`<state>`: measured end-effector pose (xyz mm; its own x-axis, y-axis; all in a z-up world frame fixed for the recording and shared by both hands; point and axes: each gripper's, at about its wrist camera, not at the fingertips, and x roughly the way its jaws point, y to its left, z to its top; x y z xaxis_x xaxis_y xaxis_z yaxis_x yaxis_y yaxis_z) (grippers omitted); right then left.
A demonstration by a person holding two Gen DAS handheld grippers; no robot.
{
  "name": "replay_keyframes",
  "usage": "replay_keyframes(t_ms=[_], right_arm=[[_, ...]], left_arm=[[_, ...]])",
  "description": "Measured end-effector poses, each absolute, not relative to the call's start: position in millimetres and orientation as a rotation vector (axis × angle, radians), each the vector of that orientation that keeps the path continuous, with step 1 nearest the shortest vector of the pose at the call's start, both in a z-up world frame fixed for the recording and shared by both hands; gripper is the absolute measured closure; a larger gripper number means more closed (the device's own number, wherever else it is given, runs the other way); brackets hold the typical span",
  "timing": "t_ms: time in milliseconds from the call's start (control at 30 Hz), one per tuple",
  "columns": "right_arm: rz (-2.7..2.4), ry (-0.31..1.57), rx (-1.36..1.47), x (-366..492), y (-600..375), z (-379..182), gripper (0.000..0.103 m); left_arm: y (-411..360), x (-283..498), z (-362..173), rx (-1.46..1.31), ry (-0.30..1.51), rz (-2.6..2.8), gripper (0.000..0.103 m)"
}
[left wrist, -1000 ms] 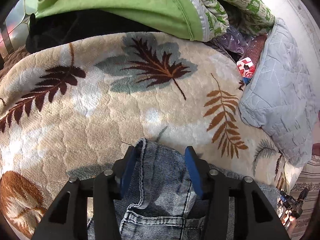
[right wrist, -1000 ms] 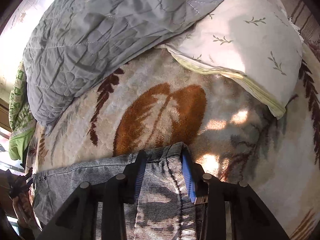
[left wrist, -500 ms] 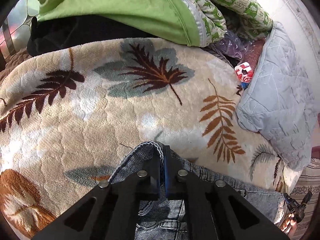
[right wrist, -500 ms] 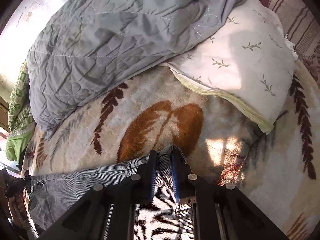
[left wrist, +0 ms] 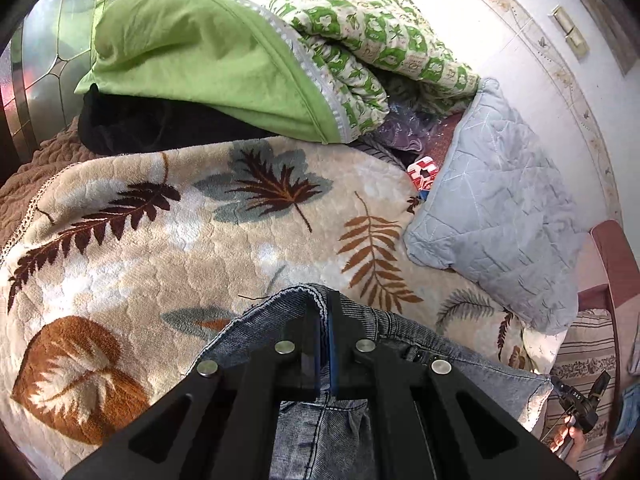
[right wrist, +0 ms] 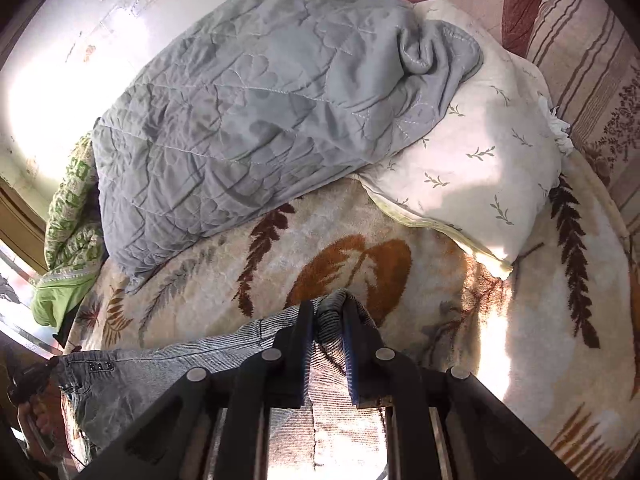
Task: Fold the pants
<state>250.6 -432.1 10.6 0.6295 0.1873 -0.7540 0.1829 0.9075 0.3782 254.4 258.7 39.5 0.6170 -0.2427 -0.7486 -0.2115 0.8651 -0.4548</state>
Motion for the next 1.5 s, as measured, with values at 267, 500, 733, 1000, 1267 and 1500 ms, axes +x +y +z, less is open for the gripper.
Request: replay_keyframes(t_ms=[267,500,733,1000,1267,1500], right_arm=[[0.044,0.787,0.479,173,-440,69,0.088],[0.083,0.777,0.490,39,-449,63,0.088],[0.073,1.085,0.570,-44,-454,-48,0.084],[0.008,1.042,0.626,-64,-468,-29,0.043],[0.168,1.048,0.676,-32,-430,-31,0.043],[0.034,1.122,0.591,-20,-424,-42,0.044]], left_arm=[[265,149,102,-0.543,0.804,-0.080,0.101],[278,36,78,-0.553,0.850,-0.093,0.101],[297,-7,-3,-0.670,1.085,-0.007,0.100],[291,-16,22,-0.629,1.029,0.110,0.076],[239,-5,49,-0.513,0.919,0.023,0.053],[230,19,-42,-0.415,1.186,0.146,0.052]])
